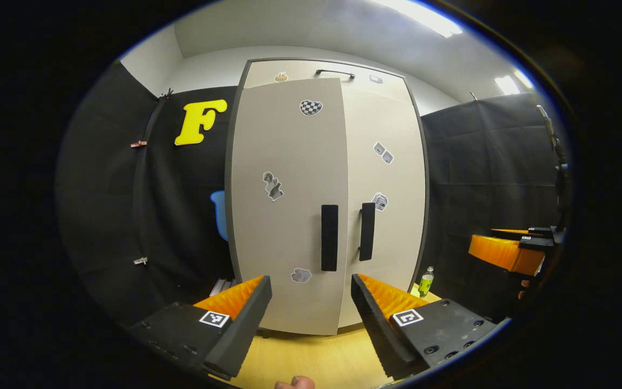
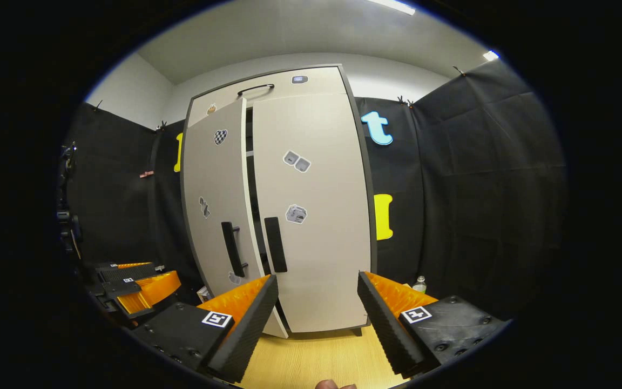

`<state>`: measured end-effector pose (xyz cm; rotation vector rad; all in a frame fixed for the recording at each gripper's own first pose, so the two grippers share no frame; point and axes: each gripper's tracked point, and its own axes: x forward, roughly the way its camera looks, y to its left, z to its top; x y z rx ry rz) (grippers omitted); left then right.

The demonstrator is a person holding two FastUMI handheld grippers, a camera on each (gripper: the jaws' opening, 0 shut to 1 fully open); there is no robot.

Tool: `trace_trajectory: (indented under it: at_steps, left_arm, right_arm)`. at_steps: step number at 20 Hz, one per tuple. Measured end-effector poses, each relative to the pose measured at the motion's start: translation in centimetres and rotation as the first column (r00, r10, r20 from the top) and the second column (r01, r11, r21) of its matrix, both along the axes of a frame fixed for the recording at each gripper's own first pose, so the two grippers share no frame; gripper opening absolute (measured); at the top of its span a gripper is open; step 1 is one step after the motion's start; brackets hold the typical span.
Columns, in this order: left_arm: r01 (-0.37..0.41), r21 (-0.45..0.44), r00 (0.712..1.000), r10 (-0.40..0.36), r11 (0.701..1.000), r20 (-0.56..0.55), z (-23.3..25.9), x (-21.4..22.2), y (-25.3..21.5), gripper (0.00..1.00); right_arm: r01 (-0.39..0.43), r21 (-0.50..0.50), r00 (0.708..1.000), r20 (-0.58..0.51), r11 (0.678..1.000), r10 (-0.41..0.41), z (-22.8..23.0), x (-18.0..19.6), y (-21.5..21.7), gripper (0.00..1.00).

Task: Grab one shoe with the right hand and put it into the shoe cabinet, grab the other shoe with the left hand and put it into the shoe cabinet; then close the right door with the right hand and the left door with the left hand.

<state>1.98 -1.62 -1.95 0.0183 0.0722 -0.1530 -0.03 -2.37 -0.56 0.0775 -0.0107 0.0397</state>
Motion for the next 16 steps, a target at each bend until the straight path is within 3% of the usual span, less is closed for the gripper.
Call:
trace_trajectory:
  at_steps: [16]
  left_arm:
    - [-0.004, 0.000, 1.000, 0.004, 1.000, -0.007, -0.36, 0.16, 0.22, 0.93]
  right_arm:
    - [0.000, -0.005, 1.000, 0.003, 1.000, 0.000, -0.08, 0.05, -0.08, 0.98]
